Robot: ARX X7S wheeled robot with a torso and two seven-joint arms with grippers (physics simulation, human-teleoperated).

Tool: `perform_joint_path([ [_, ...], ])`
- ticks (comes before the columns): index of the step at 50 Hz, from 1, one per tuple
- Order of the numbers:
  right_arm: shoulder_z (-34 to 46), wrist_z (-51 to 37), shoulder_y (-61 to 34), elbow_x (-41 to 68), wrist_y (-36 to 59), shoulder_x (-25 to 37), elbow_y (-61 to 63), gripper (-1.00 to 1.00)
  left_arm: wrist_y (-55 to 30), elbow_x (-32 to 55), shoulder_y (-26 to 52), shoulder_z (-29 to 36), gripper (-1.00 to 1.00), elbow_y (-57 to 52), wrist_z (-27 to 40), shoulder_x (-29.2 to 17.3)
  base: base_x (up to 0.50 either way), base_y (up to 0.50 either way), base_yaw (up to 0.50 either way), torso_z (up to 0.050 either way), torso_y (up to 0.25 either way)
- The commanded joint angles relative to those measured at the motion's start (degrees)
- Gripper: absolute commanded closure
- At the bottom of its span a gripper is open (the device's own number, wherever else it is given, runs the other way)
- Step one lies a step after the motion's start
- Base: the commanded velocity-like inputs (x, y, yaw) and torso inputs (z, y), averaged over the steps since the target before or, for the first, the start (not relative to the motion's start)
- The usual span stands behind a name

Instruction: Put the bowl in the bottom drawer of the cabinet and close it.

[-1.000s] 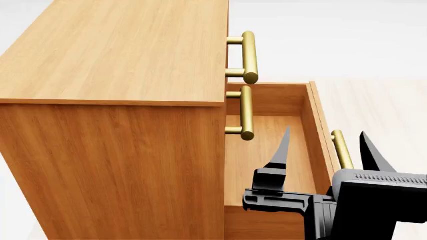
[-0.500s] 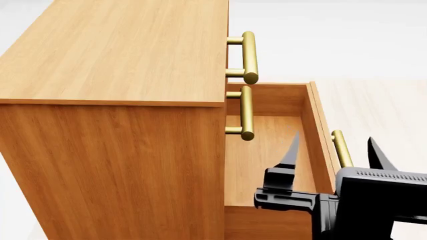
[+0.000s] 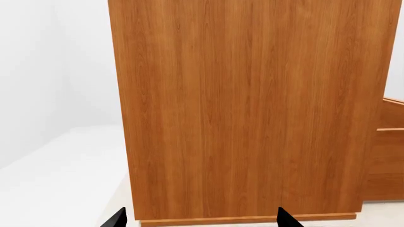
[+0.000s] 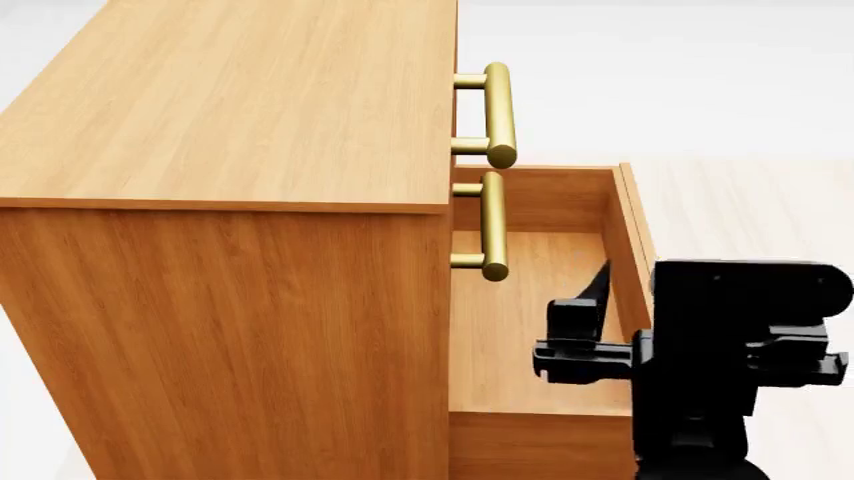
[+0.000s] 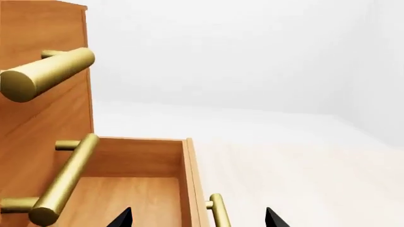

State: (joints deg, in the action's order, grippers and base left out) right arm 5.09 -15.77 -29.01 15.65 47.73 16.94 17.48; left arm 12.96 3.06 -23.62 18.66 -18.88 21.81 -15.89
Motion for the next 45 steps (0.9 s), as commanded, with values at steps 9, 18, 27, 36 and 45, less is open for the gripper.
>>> perform_joint_path([
  [9, 4.2, 1.4, -9.8, -1.2, 5.1, 0.3, -15.2, -1.00, 0.6, 0.2, 0.4, 0.7, -1.00, 0.6, 0.7, -0.6, 0.00, 0.00, 0.00, 0.000, 0.000],
  [18, 5.7, 2.3, -12.1, -1.4, 6.8, 0.5, -19.7, -1.00, -0.1, -0.2, 0.0, 1.0, -1.00, -0.5, 1.3, -1.0, 0.00, 0.00, 0.00, 0.000, 0.000],
  [27, 6.8, 3.1, -13.3, -1.6, 7.3, 0.9, -22.1, -1.00, -0.1, -0.1, 0.2, 1.3, -1.00, -0.5, 1.7, -1.3, 0.00, 0.00, 0.00, 0.000, 0.000],
  [36, 6.2, 4.0, -14.8, -0.2, 9.8, 0.6, -24.5, -1.00, 0.0, 0.0, 0.4, 1.6, -1.00, -0.3, 2.0, -1.5, 0.00, 0.00, 0.00, 0.000, 0.000],
  [45, 6.0, 4.1, -16.2, -0.1, 9.8, 0.2, -28.1, -1.00, 0.1, 0.3, 0.5, 1.8, -1.00, -0.2, 2.3, -1.8, 0.00, 0.00, 0.00, 0.000, 0.000],
])
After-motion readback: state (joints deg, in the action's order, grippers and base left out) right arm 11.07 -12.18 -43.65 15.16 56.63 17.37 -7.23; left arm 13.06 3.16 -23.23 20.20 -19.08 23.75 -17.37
